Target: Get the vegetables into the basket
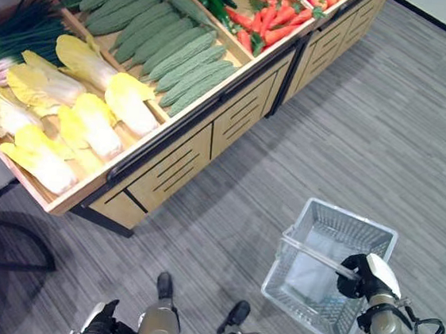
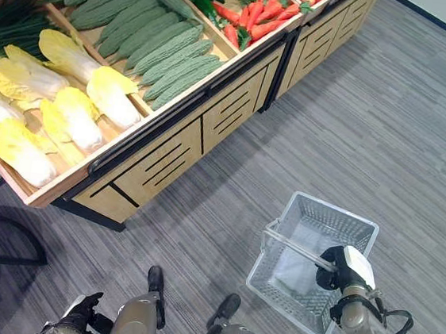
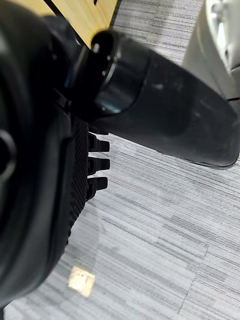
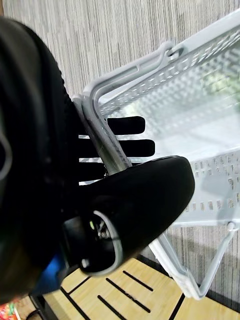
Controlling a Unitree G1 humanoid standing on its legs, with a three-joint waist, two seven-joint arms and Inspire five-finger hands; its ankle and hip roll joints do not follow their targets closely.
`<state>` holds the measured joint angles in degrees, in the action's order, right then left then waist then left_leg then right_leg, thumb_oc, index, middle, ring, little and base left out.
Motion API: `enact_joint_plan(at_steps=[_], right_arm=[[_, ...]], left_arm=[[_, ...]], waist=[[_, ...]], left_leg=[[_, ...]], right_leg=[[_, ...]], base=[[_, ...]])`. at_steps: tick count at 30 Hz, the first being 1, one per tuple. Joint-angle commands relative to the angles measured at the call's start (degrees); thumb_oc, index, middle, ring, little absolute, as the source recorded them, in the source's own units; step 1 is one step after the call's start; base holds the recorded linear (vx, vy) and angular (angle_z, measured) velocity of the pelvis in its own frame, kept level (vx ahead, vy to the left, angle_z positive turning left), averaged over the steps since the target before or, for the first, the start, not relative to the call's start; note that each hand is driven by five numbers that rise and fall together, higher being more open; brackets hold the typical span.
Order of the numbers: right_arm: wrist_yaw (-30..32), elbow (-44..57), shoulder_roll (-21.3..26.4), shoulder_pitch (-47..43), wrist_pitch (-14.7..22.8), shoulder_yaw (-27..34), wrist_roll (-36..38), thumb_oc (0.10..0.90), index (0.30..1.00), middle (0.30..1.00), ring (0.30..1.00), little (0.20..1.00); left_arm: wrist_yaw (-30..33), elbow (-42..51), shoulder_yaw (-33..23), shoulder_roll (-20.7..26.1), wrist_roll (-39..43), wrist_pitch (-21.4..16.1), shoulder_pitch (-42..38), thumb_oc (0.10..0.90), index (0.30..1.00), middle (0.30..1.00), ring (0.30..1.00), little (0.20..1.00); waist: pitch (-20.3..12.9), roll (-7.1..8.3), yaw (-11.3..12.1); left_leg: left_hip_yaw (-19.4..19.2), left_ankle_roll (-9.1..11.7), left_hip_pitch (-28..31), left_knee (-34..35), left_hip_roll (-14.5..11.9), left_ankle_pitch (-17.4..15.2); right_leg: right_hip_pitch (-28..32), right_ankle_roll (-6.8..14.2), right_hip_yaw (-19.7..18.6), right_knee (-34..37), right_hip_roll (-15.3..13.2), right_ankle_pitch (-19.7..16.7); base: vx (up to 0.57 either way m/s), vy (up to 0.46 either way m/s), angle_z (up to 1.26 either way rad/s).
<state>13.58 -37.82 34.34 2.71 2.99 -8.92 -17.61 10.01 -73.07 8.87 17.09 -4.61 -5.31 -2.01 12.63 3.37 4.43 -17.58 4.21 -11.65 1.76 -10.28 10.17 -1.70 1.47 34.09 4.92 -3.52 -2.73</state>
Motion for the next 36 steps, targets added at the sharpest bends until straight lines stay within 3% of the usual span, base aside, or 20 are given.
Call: enact_joint_plan(at_steps=[1,9,12,15,16,18,20,21,22,24,26,27,28,30,31,33,36], right_arm=[[4.02,3.96,5.09,-3.42,3.04,4.18,0.94,0.4,0.3,0.3,0.3,0.3],[3.87,0.74,1.57,-3.38,2.87,4.09,1.77,0.4,0.3,0.3,0.3,0.3],[3.94,-0.86,0.67,-4.89,2.47,3.26,2.09,0.4,0.3,0.3,0.3,0.3],[3.93,-4.07,-0.01,-6.42,2.25,2.2,2.37,0.4,0.3,0.3,0.3,0.3],[3.94,-4.13,-0.02,-6.48,2.28,2.16,2.38,0.4,0.3,0.3,0.3,0.3],[3.55,-9.34,-0.63,-7.58,1.94,1.3,3.0,0.4,0.3,0.3,0.3,0.3],[3.38,-10.08,-0.66,-7.55,1.93,1.24,3.18,0.4,0.3,0.3,0.3,0.3],[3.29,-11.36,-0.65,-7.63,2.05,1.37,3.79,0.4,0.3,0.3,0.3,0.3],[2.99,-13.8,-0.33,-7.79,1.94,1.13,4.21,0.4,0.3,0.3,0.3,0.3],[3.09,-15.63,-0.35,-7.94,1.95,1.21,4.8,0.4,0.3,0.3,0.3,0.3],[3.04,-18.74,-0.29,-8.64,1.75,1.44,5.74,0.4,0.3,0.3,0.3,0.3],[3.01,-23.25,-0.13,-9.1,1.63,0.91,5.6,0.4,0.3,0.3,0.3,0.3],[2.76,-25.39,-0.25,-8.86,1.6,1.74,6.35,0.4,0.3,0.3,0.3,0.3],[2.77,-25.44,-0.23,-8.87,1.64,1.74,6.36,0.4,0.3,0.3,0.3,0.3],[2.31,-28.63,-0.83,-8.25,1.71,2.39,7.23,0.4,0.3,0.3,0.3,0.3],[1.78,-30.63,-1.11,-8.15,1.72,2.61,7.56,0.4,0.3,0.3,0.3,0.3],[0.43,-36.18,-1.34,-8.45,1.3,2.83,7.76,0.4,0.3,0.3,0.3,0.3]], left_arm=[[1.53,-1.97,-0.28,2.97,-2.01,-0.61,-2.54,0.9,1.0,1.0,1.0,1.0],[1.5,-2.44,-0.86,4.0,-2.82,-0.87,-1.58,0.9,1.0,1.0,1.0,1.0],[1.6,-2.29,-1.06,4.19,-2.4,-0.89,-1.52,0.9,1.0,1.0,1.0,1.0],[1.65,-1.79,-1.35,4.53,-1.52,-0.87,-1.16,0.9,1.0,1.0,1.0,1.0],[1.65,-1.78,-1.39,4.55,-1.51,-0.87,-1.16,0.9,1.0,1.0,1.0,1.0],[1.04,-0.98,-1.27,4.62,0.26,-1.16,-0.74,0.9,1.0,1.0,1.0,1.0],[0.79,-0.5,-1.21,4.6,0.83,-1.19,-0.34,0.9,1.0,1.0,1.0,1.0],[0.58,-0.11,-0.93,4.56,1.61,-1.41,-0.28,0.9,1.0,1.0,1.0,1.0],[0.22,-0.13,-0.63,4.38,2.67,-1.67,-0.09,0.9,1.0,1.0,1.0,1.0],[0.11,-0.35,-0.46,4.32,3.04,-1.78,-0.35,0.9,1.0,1.0,1.0,1.0],[-0.09,-0.4,0.48,4.32,3.38,-2.1,-0.97,0.9,1.0,1.0,1.0,1.0],[-0.51,-0.74,2.32,4.65,2.58,-2.67,-2.29,0.9,1.0,1.0,1.0,1.0],[-0.63,-1.27,2.78,4.97,2.0,-2.85,-2.85,0.9,1.0,1.0,1.0,1.0],[-0.63,-1.28,2.79,4.95,2.0,-2.86,-2.85,0.9,1.0,1.0,1.0,1.0],[-0.63,-1.73,2.86,5.3,2.48,-2.98,-3.41,0.9,1.0,1.0,1.0,1.0],[-0.78,-2.06,2.62,5.35,2.84,-2.86,-3.75,0.9,1.0,1.0,1.0,1.0],[-0.45,-4.11,0.04,5.06,4.16,-2.21,-2.84,0.9,1.0,1.0,1.0,1.0]], waist=[[-0.79,0.93,0.98],[-1.46,3.66,1.74],[-1.58,4.41,2.18],[-1.57,4.79,2.75],[-1.57,4.85,2.77],[-1.15,3.85,2.85],[-1.11,3.31,2.53],[-0.96,2.44,1.67],[-0.66,1.53,1.17],[-0.59,1.18,0.68],[-0.21,0.75,-0.08],[-0.07,1.3,-1.14],[-0.26,1.3,-1.93],[-0.16,1.13,-2.05],[-0.44,1.66,-2.87],[-0.79,1.97,-2.37],[-2.96,1.96,-2.55]], left_leg=[[2.22,3.9,-2.07,-0.28,-0.71,2.72],[0.38,1.53,-0.47,-1.92,0.76,-1.49],[0.04,0.65,0.32,-2.02,1.51,-3.11],[0.28,-0.83,2.02,-1.38,2.9,-4.58],[0.19,-0.87,2.05,-1.33,2.97,-4.58],[2.13,-2.84,4.6,0.45,4.65,-5.2],[3.11,-3.19,5.48,1.23,4.91,-5.22],[4.75,-3.42,6.14,2.14,5.05,-5.09],[6.85,-3.28,7.33,2.9,5.61,-5.14],[8.03,-2.94,7.53,2.85,5.61,-5.25],[10.67,-1.81,8.12,2.41,5.34,-5.95],[14.98,-0.64,8.46,0.45,5.19,-8.27],[18.28,-0.04,8.17,-1.9,4.86,-10.42],[18.47,0.0,8.16,-2.21,4.71,-10.68],[21.41,0.3,8.24,-3.88,5.3,-12.38],[22.41,0.67,8.41,-4.4,5.34,-12.9],[25.02,2.39,10.22,-1.62,1.94,-11.15]], right_leg=[[1.0,6.92,-5.33,-4.38,-5.16,0.39],[1.51,8.78,-7.65,-6.27,-7.92,-0.32],[1.18,9.86,-8.55,-6.64,-8.99,-1.72],[-0.47,11.1,-9.51,-11.58,-10.94,-4.47],[-0.57,11.14,-9.61,-11.7,-11.03,-4.43],[-4.12,12.3,-12.75,-23.42,-12.85,-8.75],[-5.54,12.23,-14.62,-26.57,-12.22,-8.77],[-7.77,11.8,-17.88,-28.06,-10.06,-8.73],[-10.61,10.8,-19.44,-26.55,-9.19,-8.33],[-11.11,10.49,-18.85,-24.88,-9.94,-8.16],[-11.44,10.81,-18.88,-18.11,-12.41,-9.11],[-11.53,12.07,-23.72,-8.52,-14.04,-11.12],[-11.77,12.52,-27.24,-5.3,-15.23,-12.29],[-11.43,12.5,-26.97,-5.17,-15.11,-12.27],[-11.23,12.8,-31.56,-4.77,-14.64,-12.35],[-10.42,12.74,-30.75,-5.33,-14.21,-10.38],[-9.06,10.94,-28.53,-6.34,-9.97,-6.58]], base=[[0.06,0.124,0.0],[0.1,0.139,-0.1],[0.07,0.14,-0.04],[0.07,0.143,-0.11],[0.1,0.197,-0.09],[0.16,0.235,0.02],[0.13,0.103,0.23],[0.2,0.066,0.56],[0.28,0.04,0.8],[0.18,-0.042,0.95],[0.3,-0.242,1.12],[0.56,-0.459,1.3],[0.48,-0.393,1.3],[0.21,-0.157,1.39],[0.21,-0.154,1.31],[0.29,-0.241,0.91],[0.31,-0.365,0.71]])
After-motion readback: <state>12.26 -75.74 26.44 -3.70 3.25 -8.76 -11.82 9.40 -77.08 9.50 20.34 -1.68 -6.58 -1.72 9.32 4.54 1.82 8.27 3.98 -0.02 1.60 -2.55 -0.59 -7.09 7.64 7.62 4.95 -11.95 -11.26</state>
